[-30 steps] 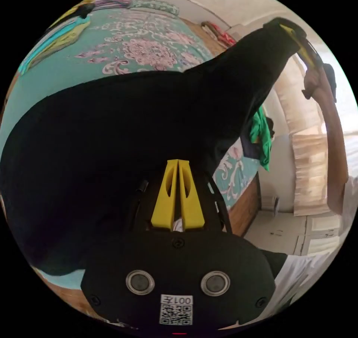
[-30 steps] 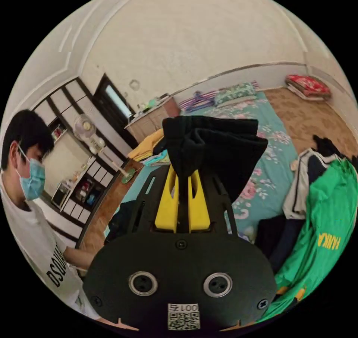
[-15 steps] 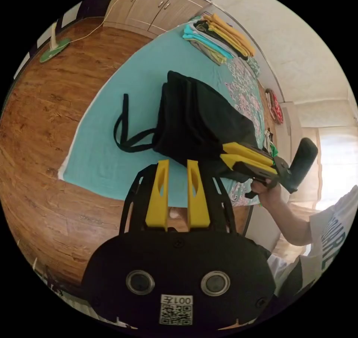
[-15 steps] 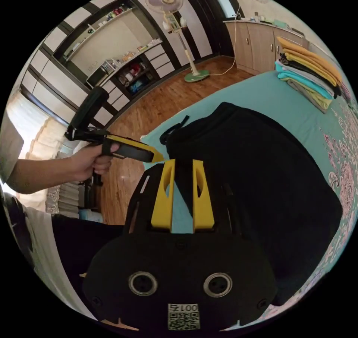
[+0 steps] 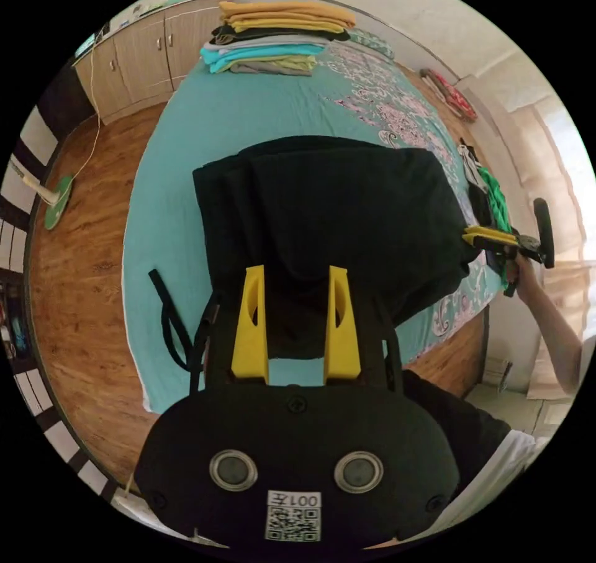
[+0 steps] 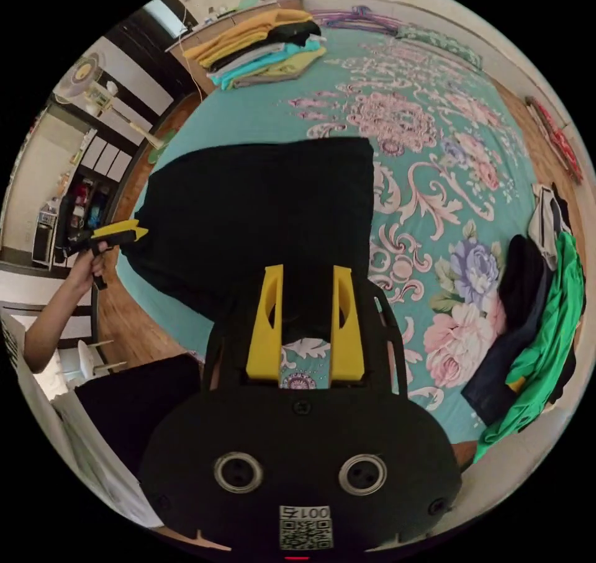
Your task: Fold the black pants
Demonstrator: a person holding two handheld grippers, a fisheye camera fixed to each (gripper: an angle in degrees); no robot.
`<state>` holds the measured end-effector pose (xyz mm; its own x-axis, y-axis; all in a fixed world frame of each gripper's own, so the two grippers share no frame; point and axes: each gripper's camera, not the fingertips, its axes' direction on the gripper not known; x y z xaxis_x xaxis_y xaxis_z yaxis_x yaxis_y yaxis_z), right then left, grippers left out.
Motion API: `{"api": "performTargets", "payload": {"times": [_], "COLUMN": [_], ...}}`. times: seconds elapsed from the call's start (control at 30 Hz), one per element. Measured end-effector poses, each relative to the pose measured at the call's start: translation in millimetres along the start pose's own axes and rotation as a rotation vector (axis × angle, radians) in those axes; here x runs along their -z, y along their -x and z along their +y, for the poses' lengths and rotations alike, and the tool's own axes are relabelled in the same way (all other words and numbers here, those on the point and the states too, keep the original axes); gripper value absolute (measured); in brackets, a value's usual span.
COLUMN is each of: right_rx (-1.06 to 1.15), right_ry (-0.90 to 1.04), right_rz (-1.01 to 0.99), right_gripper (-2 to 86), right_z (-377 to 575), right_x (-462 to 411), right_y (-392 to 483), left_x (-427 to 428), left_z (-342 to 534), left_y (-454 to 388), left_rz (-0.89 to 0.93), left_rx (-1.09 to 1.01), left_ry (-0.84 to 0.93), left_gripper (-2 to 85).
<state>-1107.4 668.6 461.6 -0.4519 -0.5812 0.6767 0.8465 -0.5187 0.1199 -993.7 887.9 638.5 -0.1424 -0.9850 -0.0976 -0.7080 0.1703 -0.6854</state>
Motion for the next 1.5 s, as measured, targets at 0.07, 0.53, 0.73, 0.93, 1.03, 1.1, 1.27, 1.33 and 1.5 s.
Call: {"api": "performTargets", "payload": {"times": [0.07, 0.53, 0.73, 0.93, 1.03, 1.1, 1.27, 1.33, 1.5], "right_rx": [0.037, -0.059, -0.152, -0.284, -0.334, -0.348, -0.273, -0.220, 0.109], "right_ry": [0.031, -0.137, -0.092, -0.044, -0.081, -0.156, -0.250, -0.251, -0.249], "right_rz": [0.039, -0.079, -0.345, -0.475, -0.720, -0.817, -0.745, -0.664, -0.519], "right_gripper": [9.3, 13.9, 14.2, 7.8, 3.8, 2.8, 1.5, 1.4, 1.6], "right_z": [9.5, -1.9, -17.8, -16.5, -8.4, 2.5, 3.5, -5.6, -43.9], "right_x": [-14.9, 32.7, -1.6, -4.1, 3.4, 27.8, 100.8, 129.8, 177.4], "right_y": [8.8, -25.1, -51.9, -89.6, -112.1, -117.6, -92.8, -64.4, 100.4], "left_x": [2.3, 28.5, -57.6, -51.9, -44.4, -40.3, -32.1, -21.4, 37.7], "left_z": [6.3, -35.5, -58.9, -50.1, -51.8, -52.4, -57.9, -58.4, -34.4], "left_y": [-7.5, -122.3, -160.6, -166.2, -166.6, -167.4, -173.8, -172.0, -106.3], "left_rz": [-0.040, -0.014, -0.015, -0.051, -0.037, 0.019, 0.182, 0.204, 0.198], "left_rx": [-0.064, -0.278, -0.278, -0.281, -0.275, -0.273, -0.241, -0.230, -0.074], "left_ry": [0.026, -0.106, 0.071, 0.020, 0.004, -0.017, -0.068, -0.094, -0.178], "left_gripper": [9.6, 8.7, 9.1, 8.7, 7.9, 7.4, 6.4, 6.3, 6.0]}}
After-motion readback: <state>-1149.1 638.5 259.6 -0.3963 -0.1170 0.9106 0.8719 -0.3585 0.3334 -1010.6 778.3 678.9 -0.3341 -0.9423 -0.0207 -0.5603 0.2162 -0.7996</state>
